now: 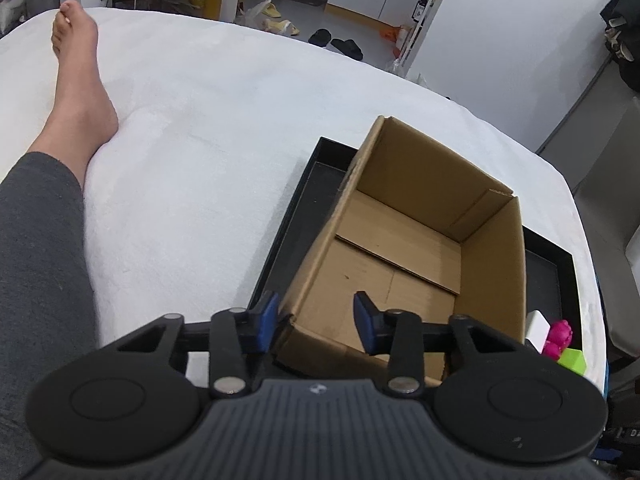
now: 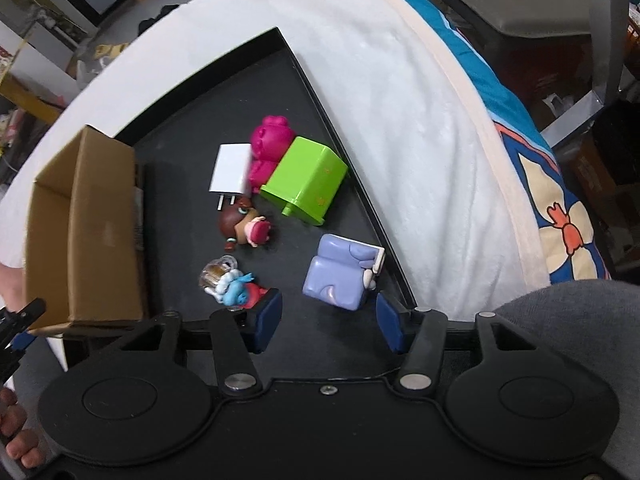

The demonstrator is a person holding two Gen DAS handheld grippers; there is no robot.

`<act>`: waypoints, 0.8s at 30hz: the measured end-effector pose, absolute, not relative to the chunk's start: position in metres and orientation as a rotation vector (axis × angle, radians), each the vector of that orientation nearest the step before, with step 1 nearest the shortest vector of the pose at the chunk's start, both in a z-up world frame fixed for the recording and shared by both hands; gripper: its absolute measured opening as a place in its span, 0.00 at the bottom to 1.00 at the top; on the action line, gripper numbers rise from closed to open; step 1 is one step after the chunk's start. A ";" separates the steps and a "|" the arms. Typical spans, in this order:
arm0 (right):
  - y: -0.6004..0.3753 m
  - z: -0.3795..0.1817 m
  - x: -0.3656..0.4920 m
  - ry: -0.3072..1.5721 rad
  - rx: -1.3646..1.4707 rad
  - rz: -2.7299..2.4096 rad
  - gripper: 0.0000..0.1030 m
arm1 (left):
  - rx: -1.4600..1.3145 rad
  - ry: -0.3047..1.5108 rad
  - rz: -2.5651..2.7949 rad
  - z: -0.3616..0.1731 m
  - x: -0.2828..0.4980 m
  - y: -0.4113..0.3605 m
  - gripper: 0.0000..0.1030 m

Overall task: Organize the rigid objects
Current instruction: 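Grasp the cardboard box wall with the left tool while the right tool approaches the lavender cube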

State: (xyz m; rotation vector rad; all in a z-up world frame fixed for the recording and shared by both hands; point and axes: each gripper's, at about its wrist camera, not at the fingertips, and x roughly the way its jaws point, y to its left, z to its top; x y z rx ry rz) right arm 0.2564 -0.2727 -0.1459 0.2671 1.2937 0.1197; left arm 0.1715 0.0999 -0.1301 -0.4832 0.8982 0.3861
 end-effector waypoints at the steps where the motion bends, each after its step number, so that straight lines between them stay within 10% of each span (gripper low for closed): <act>1: -0.271 -0.149 0.258 1.295 0.254 0.105 0.51 | -0.485 0.899 0.389 -0.131 0.171 0.101 0.34; 24: -0.266 -0.188 0.281 1.359 0.295 0.108 0.47 | -0.505 0.906 0.362 -0.147 0.161 0.097 0.15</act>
